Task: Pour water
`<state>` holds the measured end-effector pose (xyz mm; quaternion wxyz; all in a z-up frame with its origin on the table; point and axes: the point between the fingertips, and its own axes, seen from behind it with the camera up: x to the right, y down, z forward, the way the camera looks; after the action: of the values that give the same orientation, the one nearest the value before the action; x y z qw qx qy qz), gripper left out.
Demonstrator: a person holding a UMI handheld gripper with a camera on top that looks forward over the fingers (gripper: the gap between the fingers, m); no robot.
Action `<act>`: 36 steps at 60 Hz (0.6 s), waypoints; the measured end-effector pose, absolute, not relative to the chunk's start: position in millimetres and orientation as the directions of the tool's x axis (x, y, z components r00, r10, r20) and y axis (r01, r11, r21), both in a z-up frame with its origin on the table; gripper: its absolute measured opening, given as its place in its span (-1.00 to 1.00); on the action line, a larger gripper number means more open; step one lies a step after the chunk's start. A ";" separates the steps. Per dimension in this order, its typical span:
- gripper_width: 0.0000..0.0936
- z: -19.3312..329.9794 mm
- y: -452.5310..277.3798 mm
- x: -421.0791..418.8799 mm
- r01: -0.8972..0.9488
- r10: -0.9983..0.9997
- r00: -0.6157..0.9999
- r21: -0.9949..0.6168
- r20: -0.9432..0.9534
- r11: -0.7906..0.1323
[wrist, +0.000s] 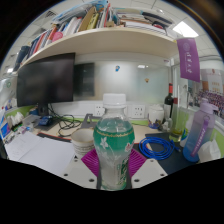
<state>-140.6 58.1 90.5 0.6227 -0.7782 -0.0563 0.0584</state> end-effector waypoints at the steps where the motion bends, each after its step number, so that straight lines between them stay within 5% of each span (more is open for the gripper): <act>1: -0.27 90.8 58.8 -139.9 0.017 0.154 0.988 -0.976 -0.017 -0.218; 20: -0.33 117.2 82.5 -137.0 0.329 0.157 0.942 -0.912 0.298 -0.245; 36: -0.33 121.3 122.4 -106.2 0.884 0.318 0.463 -0.404 0.827 -0.236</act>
<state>-106.2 122.4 121.3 0.4576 -0.7227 -0.4158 -0.3090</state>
